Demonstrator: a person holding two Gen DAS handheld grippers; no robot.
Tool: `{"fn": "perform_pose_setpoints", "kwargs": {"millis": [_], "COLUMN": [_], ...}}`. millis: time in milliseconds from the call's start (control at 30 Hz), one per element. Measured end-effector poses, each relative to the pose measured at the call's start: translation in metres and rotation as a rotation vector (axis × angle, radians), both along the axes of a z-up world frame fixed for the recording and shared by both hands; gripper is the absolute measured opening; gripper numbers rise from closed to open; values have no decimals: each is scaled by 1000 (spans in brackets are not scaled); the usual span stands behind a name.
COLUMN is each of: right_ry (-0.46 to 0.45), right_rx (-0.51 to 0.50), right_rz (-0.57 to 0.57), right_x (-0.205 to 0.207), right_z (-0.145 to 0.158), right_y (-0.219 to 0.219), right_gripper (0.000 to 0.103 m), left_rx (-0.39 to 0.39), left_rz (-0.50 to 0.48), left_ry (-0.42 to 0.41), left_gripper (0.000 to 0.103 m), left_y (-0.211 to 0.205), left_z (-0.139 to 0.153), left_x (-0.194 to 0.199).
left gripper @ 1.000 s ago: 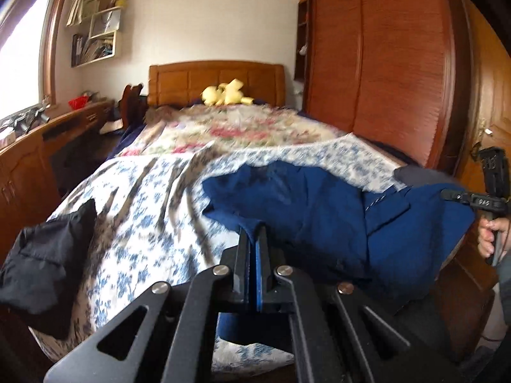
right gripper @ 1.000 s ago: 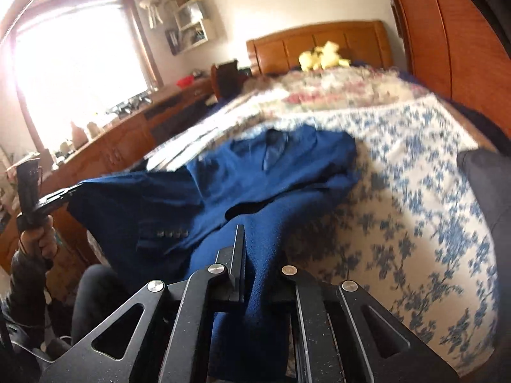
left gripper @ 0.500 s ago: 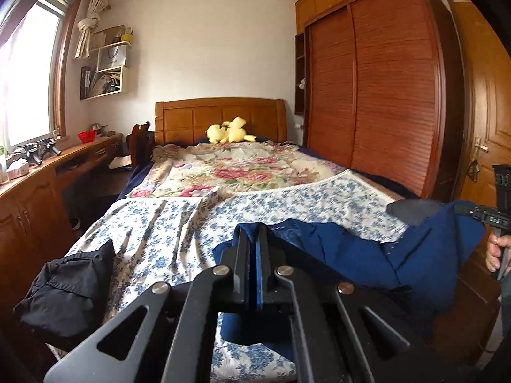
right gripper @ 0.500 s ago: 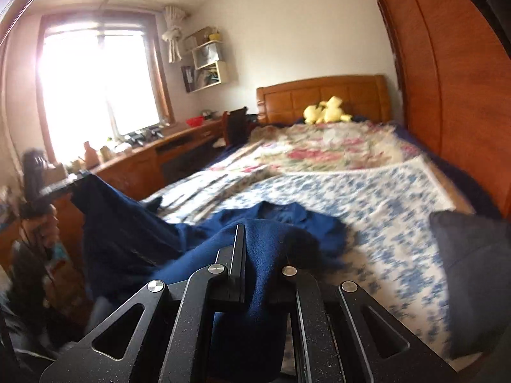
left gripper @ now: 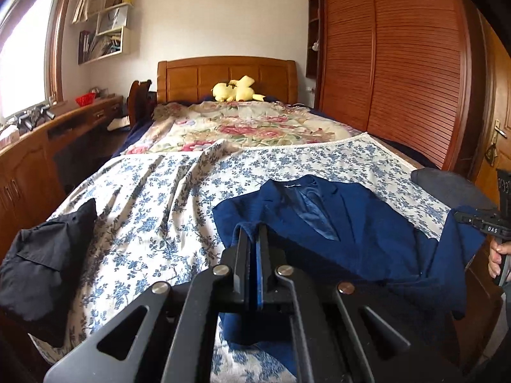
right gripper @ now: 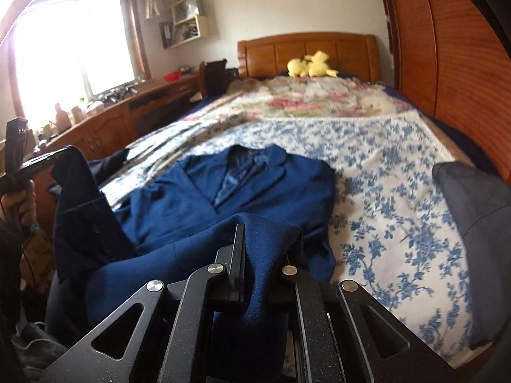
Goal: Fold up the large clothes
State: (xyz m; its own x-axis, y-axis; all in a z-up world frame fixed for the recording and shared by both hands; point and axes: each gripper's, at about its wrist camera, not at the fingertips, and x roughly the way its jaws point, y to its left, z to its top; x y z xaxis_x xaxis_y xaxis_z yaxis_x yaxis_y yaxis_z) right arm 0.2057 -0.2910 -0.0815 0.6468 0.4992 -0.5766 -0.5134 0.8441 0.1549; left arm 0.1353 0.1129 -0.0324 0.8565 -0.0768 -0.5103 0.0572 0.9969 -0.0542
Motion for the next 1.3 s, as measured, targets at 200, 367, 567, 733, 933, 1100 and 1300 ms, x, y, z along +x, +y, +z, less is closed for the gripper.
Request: {"fn": "perform_pose_setpoints", "kwargs": {"millis": [200, 367, 567, 733, 933, 1100, 1300], "right_ry": [-37, -102, -166, -117, -43, -1, -20], "right_rx": [-23, -59, -68, -140, -256, -372, -381], "right_rz": [-26, -68, -141, -170, -168, -174, -185], "right_x": [44, 96, 156, 189, 188, 178, 157], "right_z": [-4, 14, 24, -2, -44, -62, -52], "right_y": [8, 13, 17, 25, 34, 43, 50], "right_gripper": [4, 4, 4, 4, 7, 19, 53], "left_rx": [27, 52, 84, 76, 63, 56, 45], "left_rz": [7, 44, 66, 56, 17, -36, -73], "left_ry": [19, -21, -55, -19, 44, 58, 51], "left_gripper": [0, 0, 0, 0, 0, 2, 12], "left_y": [10, 17, 20, 23, 21, 13, 13], "left_z": [-1, 16, 18, -6, -46, -62, -63], "left_x": [39, 69, 112, 142, 157, 157, 142]}}
